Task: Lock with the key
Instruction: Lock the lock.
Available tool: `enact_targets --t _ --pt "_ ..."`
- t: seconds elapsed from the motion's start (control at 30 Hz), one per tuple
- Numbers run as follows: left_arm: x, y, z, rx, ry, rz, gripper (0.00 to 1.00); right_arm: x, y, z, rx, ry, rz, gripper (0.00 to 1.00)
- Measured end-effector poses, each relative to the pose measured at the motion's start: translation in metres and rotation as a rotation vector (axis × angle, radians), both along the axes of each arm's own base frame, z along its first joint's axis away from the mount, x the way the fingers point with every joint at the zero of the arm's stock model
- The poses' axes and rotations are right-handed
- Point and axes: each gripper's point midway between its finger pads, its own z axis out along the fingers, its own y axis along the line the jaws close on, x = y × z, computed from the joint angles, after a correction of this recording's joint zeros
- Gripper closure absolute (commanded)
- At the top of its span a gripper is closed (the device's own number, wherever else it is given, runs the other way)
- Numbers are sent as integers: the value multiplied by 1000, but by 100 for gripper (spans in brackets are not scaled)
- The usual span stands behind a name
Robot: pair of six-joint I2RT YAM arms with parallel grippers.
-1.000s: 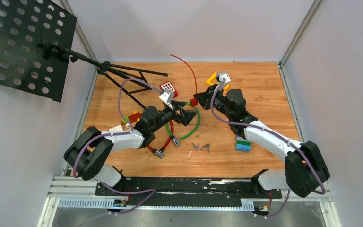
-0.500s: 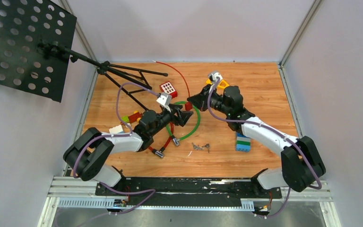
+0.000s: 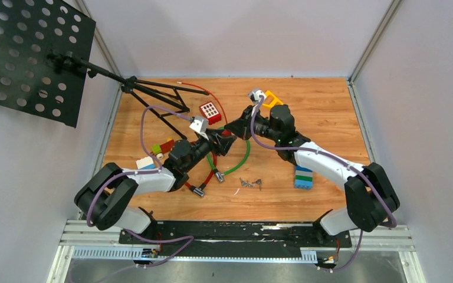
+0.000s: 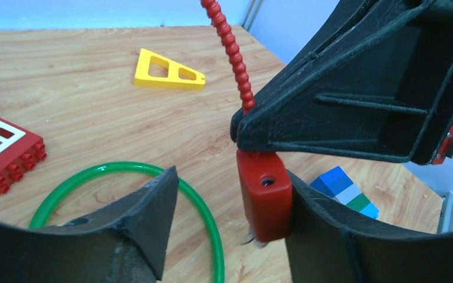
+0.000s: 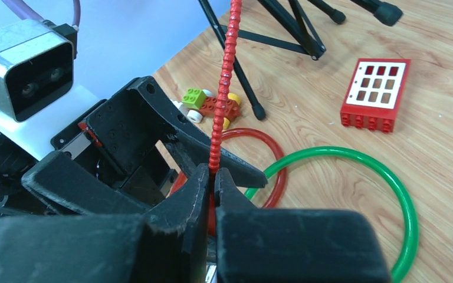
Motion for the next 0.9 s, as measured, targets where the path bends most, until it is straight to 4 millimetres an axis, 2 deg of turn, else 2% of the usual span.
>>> enact_targets --t 0.17,0.23,0.3,0.37,0.43,0.6,0.77,0.9 --pt "-1 1 6 -9 -12 6 69 -6 10 4 -2 -18 33 98" --pt "-4 1 8 -13 -15 1 86 -6 10 5 -6 -26 32 82" --pt "-5 2 8 -4 -24 5 99 -7 10 5 -5 -27 36 61" --pt "-1 9 5 23 -19 41 100 -8 11 6 -3 -30 40 49" --pt "3 18 -1 73 -10 90 100 -7 11 7 -3 -39 36 44" --pt "6 32 -8 186 -19 166 100 -1 7 13 1 -59 -12 39" --pt "-2 22 -16 245 -37 110 100 8 -1 16 0 -69 -84 39" --pt "-6 0 -27 269 -27 -2 100 9 -19 15 -11 -90 -176 38"
